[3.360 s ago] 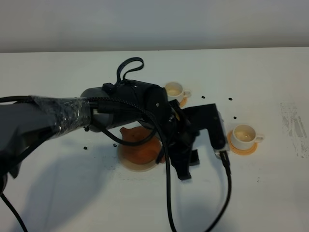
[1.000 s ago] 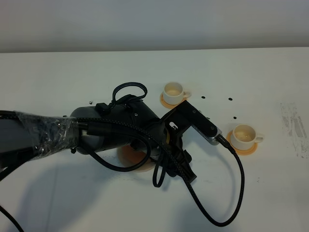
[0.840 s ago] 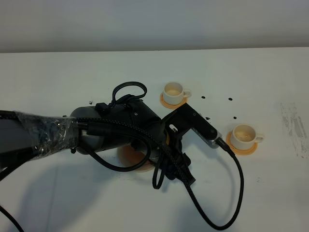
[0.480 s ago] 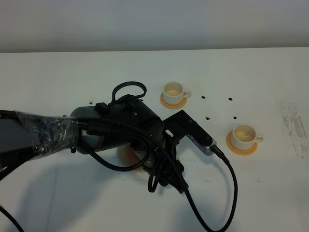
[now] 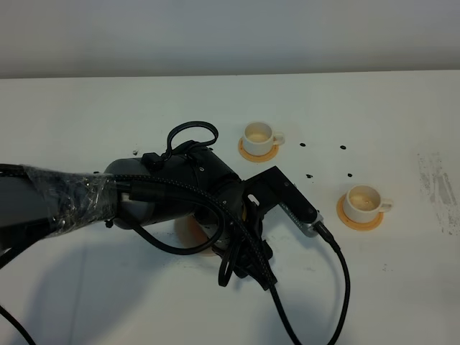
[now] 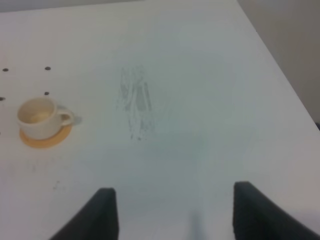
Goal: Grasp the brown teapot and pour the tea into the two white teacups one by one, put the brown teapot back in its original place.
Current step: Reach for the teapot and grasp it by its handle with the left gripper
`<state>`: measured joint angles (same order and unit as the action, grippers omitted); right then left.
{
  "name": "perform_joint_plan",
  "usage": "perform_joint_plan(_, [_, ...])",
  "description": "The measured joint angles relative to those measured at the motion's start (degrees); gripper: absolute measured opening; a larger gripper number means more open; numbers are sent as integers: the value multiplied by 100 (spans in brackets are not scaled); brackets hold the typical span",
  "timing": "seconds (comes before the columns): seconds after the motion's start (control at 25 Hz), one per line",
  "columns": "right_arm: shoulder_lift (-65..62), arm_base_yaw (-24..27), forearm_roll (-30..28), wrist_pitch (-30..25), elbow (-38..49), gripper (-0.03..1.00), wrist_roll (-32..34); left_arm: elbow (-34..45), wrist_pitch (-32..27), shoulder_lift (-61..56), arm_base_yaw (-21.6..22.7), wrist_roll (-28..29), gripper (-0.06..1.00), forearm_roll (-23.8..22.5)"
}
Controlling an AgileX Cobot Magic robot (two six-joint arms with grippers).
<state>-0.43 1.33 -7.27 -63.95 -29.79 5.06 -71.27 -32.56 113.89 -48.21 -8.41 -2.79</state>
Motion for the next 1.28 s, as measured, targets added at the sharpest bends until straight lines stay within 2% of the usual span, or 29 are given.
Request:
perform_joint_plan(0.8, [0, 0, 0, 0, 0, 50, 0, 0, -281, 0, 56, -132, 53, -175])
perform_joint_plan(1.28, [0, 0, 0, 0, 0, 50, 0, 0, -554, 0, 104, -442, 53, -283])
